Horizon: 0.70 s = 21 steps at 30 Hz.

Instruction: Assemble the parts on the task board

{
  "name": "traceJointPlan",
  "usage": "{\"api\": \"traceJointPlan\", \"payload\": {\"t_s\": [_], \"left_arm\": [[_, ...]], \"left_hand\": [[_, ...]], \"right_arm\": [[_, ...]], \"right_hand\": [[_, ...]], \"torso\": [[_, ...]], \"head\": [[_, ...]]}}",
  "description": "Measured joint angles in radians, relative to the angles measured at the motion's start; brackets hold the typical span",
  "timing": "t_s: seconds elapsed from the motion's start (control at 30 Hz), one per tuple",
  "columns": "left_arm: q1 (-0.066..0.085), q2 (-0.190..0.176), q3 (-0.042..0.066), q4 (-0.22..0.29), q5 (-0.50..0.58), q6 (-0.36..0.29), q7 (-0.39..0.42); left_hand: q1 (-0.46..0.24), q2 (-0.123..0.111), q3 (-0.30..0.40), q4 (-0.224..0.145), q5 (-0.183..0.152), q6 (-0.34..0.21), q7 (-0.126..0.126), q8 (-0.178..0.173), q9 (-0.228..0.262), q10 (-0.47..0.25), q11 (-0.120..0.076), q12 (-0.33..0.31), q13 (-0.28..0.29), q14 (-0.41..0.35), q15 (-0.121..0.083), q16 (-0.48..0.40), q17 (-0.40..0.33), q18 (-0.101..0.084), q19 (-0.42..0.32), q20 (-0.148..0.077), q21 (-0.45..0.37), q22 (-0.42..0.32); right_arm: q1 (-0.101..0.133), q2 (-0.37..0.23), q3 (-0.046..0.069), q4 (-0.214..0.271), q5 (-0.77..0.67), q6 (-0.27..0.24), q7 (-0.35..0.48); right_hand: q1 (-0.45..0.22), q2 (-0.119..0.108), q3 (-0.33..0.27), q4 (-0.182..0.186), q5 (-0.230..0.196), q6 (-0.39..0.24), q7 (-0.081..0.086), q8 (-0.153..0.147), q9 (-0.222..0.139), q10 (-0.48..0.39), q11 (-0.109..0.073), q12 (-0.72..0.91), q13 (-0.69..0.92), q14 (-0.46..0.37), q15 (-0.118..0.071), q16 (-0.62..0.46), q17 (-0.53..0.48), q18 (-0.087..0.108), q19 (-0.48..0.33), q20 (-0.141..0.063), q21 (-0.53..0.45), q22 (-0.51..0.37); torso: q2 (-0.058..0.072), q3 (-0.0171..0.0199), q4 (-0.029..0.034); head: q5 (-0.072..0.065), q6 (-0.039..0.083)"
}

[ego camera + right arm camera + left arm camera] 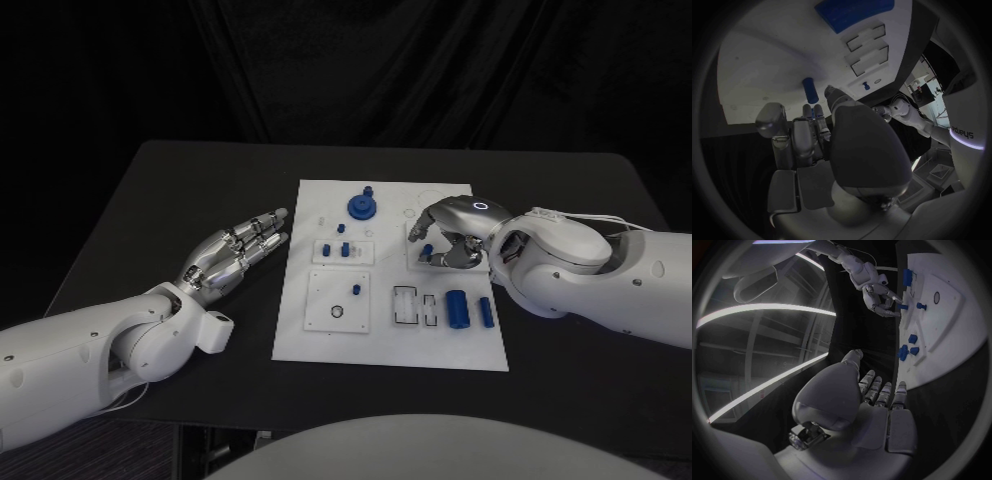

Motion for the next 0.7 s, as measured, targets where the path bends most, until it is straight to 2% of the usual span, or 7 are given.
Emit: {"api": "traceJointPlan", "payload": {"t_s": [0.13, 0.3, 0.57, 0.7], "left_arm": [[0.0, 0.0, 0.0, 0.0, 0.0, 0.0, 0.0], [0.0, 0.0, 0.0, 0.001, 0.0, 0.001, 0.0], [0.0, 0.001, 0.0, 0.001, 0.0, 0.002, 0.0], [-0.001, 0.001, 0.0, 0.0, 0.0, 0.002, 0.0]], "left_hand": [[0.0, 0.0, 0.0, 0.0, 0.0, 0.0, 0.0, 0.0, 0.0, 0.0, 0.0, 0.0, 0.0, 0.0, 0.0, 0.0, 0.0, 0.0, 0.0, 0.0, 0.0, 0.0], [0.0, 0.0, 0.0, 0.0, 0.0, 0.0, 0.0, 0.0, 0.0, 0.0, 0.0, 0.0, 0.0, 0.0, 0.0, 0.0, 0.0, 0.0, 0.0, 0.0, 0.0, 0.0], [0.0, 0.0, 0.006, 0.0, 0.0, 0.0, 0.0, 0.0, 0.001, 0.0, 0.0, 0.0, 0.0, 0.0, 0.0, 0.0, 0.0, 0.0, 0.0, 0.0, 0.0, 0.0], [0.0, 0.0, 0.006, 0.0, 0.0, 0.0, 0.0, 0.0, 0.001, 0.0, 0.0, 0.0, 0.0, 0.0, 0.0, 0.0, 0.0, 0.0, 0.0, 0.0, 0.0, 0.0]], "right_arm": [[-0.003, 0.003, 0.0, -0.007, 0.002, 0.006, -0.009], [-0.006, 0.006, -0.001, -0.012, 0.0, 0.013, -0.018], [-0.008, 0.009, -0.001, -0.018, -0.002, 0.022, -0.028], [-0.009, 0.011, -0.001, -0.022, -0.003, 0.026, -0.031]], "right_hand": [[0.015, 0.0, 0.02, -0.01, 0.046, 0.029, 0.006, 0.011, 0.004, 0.018, -0.003, 0.0, -0.01, 0.003, -0.004, 0.004, 0.002, 0.0, 0.001, -0.001, 0.001, 0.0], [0.023, -0.008, 0.046, -0.02, 0.088, 0.056, 0.004, 0.025, 0.014, 0.043, -0.007, -0.007, -0.02, 0.004, -0.004, 0.004, 0.002, 0.0, 0.005, -0.005, 0.007, 0.0], [0.023, -0.008, 0.065, -0.026, 0.103, 0.071, 0.0, 0.03, 0.025, 0.073, -0.016, -0.009, -0.026, 0.009, -0.009, 0.004, 0.004, 0.0, 0.009, -0.009, 0.013, 0.0], [0.023, -0.008, 0.072, -0.027, 0.103, 0.074, 0.003, 0.03, 0.028, 0.083, -0.018, -0.009, -0.026, 0.011, -0.011, 0.004, 0.005, 0.0, 0.011, -0.011, 0.013, 0.0]], "torso": [[-0.001, -0.0002, 0.0004], [-0.002, -0.0012, -0.0009], [-0.003, -0.0018, -0.001], [-0.003, -0.0014, -0.0007]], "head": [[0.0, 0.0], [0.004, 0.0], [0.003, 0.0], [0.003, 0.0]]}}
